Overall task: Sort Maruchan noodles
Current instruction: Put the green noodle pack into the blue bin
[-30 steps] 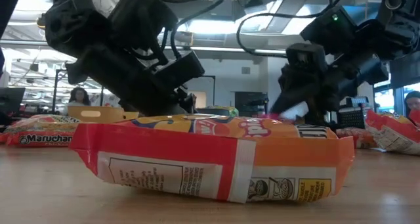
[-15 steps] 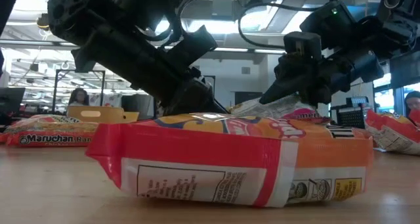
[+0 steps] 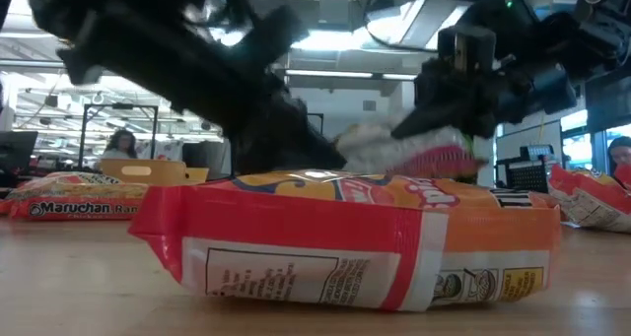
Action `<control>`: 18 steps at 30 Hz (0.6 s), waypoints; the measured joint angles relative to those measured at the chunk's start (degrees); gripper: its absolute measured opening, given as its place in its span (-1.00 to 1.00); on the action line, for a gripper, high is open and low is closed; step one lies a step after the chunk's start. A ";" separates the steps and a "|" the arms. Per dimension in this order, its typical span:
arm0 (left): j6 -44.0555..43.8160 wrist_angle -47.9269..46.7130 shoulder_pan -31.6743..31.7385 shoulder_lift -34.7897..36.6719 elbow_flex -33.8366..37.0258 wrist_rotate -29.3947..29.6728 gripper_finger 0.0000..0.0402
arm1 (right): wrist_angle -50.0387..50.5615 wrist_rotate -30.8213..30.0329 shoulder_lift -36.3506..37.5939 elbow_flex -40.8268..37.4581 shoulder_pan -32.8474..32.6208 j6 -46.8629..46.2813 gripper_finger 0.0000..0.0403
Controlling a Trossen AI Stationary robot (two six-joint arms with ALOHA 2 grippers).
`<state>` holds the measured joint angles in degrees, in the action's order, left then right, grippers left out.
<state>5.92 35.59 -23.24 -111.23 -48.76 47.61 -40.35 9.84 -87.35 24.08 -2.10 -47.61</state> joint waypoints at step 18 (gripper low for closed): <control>56.79 -2.23 -4.68 2.24 -14.04 19.87 0.09 | -3.31 12.41 7.50 7.54 6.93 -7.62 -0.35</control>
<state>62.70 33.36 -27.92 -108.99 -62.80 67.47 -43.66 22.25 -79.85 31.61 4.83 -55.22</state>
